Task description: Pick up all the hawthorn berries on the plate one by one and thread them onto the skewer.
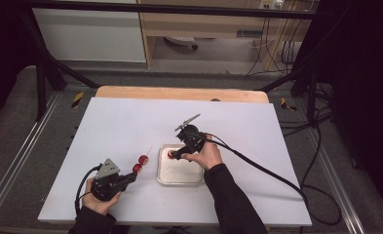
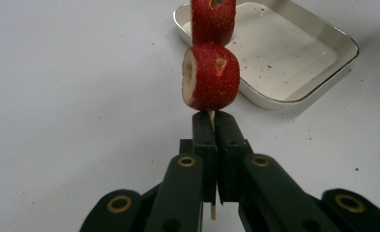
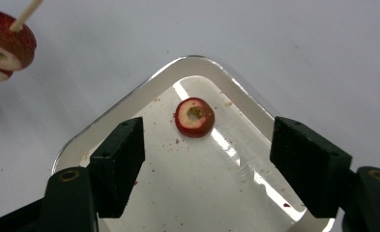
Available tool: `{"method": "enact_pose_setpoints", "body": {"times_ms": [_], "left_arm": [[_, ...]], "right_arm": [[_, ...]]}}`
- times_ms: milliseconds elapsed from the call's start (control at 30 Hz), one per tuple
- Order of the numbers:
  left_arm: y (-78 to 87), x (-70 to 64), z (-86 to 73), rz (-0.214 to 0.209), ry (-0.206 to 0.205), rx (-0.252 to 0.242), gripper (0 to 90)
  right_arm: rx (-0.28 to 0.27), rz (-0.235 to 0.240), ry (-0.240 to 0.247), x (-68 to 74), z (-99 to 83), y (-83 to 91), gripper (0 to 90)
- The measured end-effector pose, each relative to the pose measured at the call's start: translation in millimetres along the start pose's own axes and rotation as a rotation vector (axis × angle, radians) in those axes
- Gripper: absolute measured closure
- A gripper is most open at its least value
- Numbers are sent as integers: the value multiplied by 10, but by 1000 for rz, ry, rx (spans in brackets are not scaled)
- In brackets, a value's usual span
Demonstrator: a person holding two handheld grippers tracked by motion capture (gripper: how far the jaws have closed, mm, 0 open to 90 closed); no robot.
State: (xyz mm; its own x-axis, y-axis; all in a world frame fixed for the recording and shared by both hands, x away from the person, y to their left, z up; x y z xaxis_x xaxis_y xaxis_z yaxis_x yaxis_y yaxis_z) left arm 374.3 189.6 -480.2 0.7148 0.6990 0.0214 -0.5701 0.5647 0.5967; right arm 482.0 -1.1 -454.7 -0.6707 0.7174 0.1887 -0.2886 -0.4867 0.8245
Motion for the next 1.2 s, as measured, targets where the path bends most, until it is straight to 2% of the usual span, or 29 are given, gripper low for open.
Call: {"method": "enact_pose_setpoints", "body": {"times_ms": [300, 500, 600, 800, 867, 967, 1200], "left_arm": [[-3, 6, -6, -7, -6, 8, 883], [-10, 7, -10, -10, -9, 14, 882], [-11, 7, -11, -9, -9, 16, 882], [-26, -10, -13, -13, -10, 22, 883], [-26, -9, -13, -14, -8, 22, 883], [-28, -10, -14, -14, -10, 24, 882], [-32, -12, -15, -14, -12, 27, 883]], "right_arm": [[127, 13, 66, 36, 126, -270, 417], [192, 10, 74, 22, 137, -376, 463], [215, 10, 61, 17, 127, -408, 498], [232, 27, 59, 0, 120, -445, 555], [241, 29, 39, 8, 116, -448, 574], [238, 38, 38, 15, 119, -458, 612], [239, 36, 31, 10, 116, -464, 619]]}}
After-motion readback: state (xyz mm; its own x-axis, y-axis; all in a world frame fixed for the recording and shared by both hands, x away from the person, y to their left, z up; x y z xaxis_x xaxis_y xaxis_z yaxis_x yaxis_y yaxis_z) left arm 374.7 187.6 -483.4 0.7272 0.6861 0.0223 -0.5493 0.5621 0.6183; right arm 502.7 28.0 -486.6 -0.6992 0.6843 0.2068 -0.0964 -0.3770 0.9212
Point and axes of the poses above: each handheld gripper's, and its own axes: y roughly backward along the jaws, z roughly out of its top, x roughly to its left, the point moved 8 cm from there along -y, roughly forward along the jaws, and after that the axes turned 9 degrees about -y, right-handed, at the moved point
